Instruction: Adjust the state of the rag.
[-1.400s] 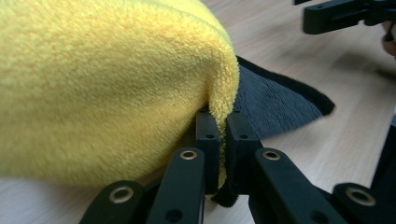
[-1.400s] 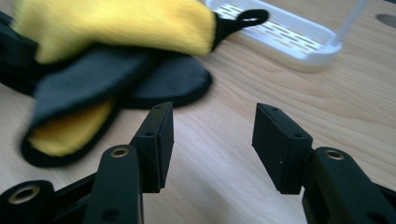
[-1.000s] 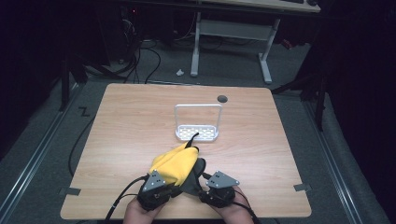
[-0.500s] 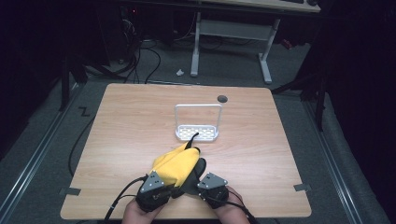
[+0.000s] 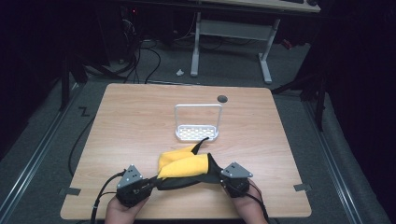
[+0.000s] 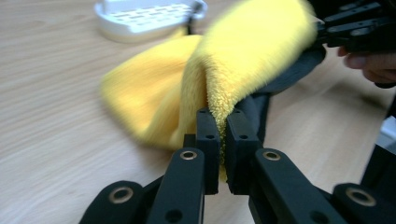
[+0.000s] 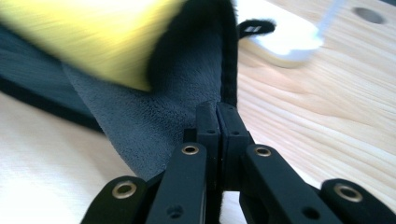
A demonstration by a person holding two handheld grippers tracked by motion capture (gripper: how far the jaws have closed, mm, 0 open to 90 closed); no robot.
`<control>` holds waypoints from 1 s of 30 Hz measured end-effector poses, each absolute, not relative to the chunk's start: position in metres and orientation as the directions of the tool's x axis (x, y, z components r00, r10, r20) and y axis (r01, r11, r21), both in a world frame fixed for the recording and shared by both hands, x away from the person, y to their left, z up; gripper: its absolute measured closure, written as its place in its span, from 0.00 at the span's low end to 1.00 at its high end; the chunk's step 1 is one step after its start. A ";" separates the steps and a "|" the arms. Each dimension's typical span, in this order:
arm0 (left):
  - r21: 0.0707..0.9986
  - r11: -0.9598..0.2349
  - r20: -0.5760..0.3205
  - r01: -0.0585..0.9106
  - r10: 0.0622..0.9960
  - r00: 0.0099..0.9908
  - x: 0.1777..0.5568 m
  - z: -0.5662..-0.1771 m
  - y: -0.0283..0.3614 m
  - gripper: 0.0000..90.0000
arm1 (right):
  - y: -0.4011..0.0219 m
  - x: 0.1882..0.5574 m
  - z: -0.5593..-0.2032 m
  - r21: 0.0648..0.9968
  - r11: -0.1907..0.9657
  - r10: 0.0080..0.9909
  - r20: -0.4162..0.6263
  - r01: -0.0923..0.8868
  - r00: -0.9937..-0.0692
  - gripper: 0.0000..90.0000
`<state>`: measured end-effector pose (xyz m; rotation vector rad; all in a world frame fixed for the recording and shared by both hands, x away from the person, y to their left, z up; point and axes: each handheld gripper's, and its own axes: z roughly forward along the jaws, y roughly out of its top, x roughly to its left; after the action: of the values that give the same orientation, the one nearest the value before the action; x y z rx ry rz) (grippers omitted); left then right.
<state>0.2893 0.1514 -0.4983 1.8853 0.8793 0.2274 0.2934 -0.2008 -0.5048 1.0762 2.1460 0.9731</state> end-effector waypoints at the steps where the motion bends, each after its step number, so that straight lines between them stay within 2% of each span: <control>1: 0.849 -0.222 -0.226 0.479 0.666 0.711 0.291 -0.498 0.156 0.95 | -0.211 0.297 -0.503 0.801 0.400 0.852 -0.144 0.447 -0.504 1.00; 5: 0.847 -0.208 -0.241 0.490 0.671 0.701 0.295 -0.498 0.163 0.95 | -0.220 0.299 -0.502 0.808 0.375 0.866 -0.131 0.455 -0.482 1.00; 10: 0.835 -0.220 -0.259 0.505 0.652 0.713 0.295 -0.502 0.157 0.93 | -0.223 0.300 -0.498 0.814 0.398 0.872 -0.193 0.423 -0.450 1.00; 12: 0.818 -0.220 -0.306 0.531 0.616 0.726 0.295 -0.505 0.150 0.84 | -0.226 0.305 -0.501 0.806 0.406 0.877 -0.211 0.431 -0.431 1.00; 13: 0.821 -0.231 -0.297 0.522 0.608 0.736 0.294 -0.506 0.146 0.75 | -0.230 0.308 -0.502 0.803 0.388 0.889 -0.197 0.451 -0.414 1.00; 14: 0.822 -0.248 -0.291 0.513 0.591 0.752 0.293 -0.507 0.140 0.75 | -0.230 0.308 -0.502 0.803 0.388 0.889 -0.197 0.451 -0.414 1.00; 15: 0.818 -0.259 -0.291 0.513 0.584 0.758 0.292 -0.508 0.137 0.67 | -0.235 0.312 -0.505 0.795 0.375 0.899 -0.184 0.478 -0.398 0.99; 16: 0.814 -0.268 -0.291 0.515 0.579 0.762 0.291 -0.510 0.134 0.62 | -0.238 0.314 -0.507 0.782 0.367 0.905 -0.174 0.503 -0.389 0.98; 18: 0.806 -0.285 -0.291 0.519 0.572 0.766 0.288 -0.515 0.127 0.55 | -0.246 0.314 -0.509 0.777 0.349 0.913 -0.154 0.524 -0.379 0.91; 19: 0.798 -0.303 -0.287 0.521 0.570 0.770 0.286 -0.518 0.121 0.51 | -0.252 0.309 -0.506 0.792 0.314 0.922 -0.123 0.524 -0.368 0.83; 22: 0.770 -0.363 -0.276 0.524 0.550 0.788 0.280 -0.527 0.103 0.47 | -0.255 0.305 -0.501 0.806 0.293 0.927 -0.106 0.514 -0.361 0.80; 24: 0.757 -0.416 -0.201 0.504 0.586 0.785 0.277 -0.532 0.091 0.46 | -0.256 0.299 -0.498 0.815 0.284 0.929 -0.104 0.505 -0.355 0.76; 26: 0.760 -0.421 -0.160 0.495 0.617 0.771 0.277 -0.533 0.085 0.47 | -0.257 0.293 -0.496 0.821 0.273 0.929 -0.090 0.502 -0.359 0.74; 28: 0.761 -0.427 -0.144 0.489 0.623 0.769 0.279 -0.533 0.083 0.55 | -0.256 0.287 -0.491 0.831 0.278 0.924 -0.094 0.482 -0.370 0.72; 29: 0.759 -0.431 -0.140 0.487 0.623 0.770 0.279 -0.533 0.083 0.80 | -0.253 0.283 -0.488 0.838 0.279 0.921 -0.095 0.468 -0.378 0.71; 30: 0.755 -0.432 -0.149 0.494 0.621 0.770 0.281 -0.533 0.084 0.80 | -0.253 0.283 -0.488 0.838 0.279 0.921 -0.095 0.468 -0.378 0.71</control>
<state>0.2811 0.0837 -0.5325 2.1142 0.8299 0.1905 0.2833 -0.2534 -0.4875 1.2441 1.9639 0.9947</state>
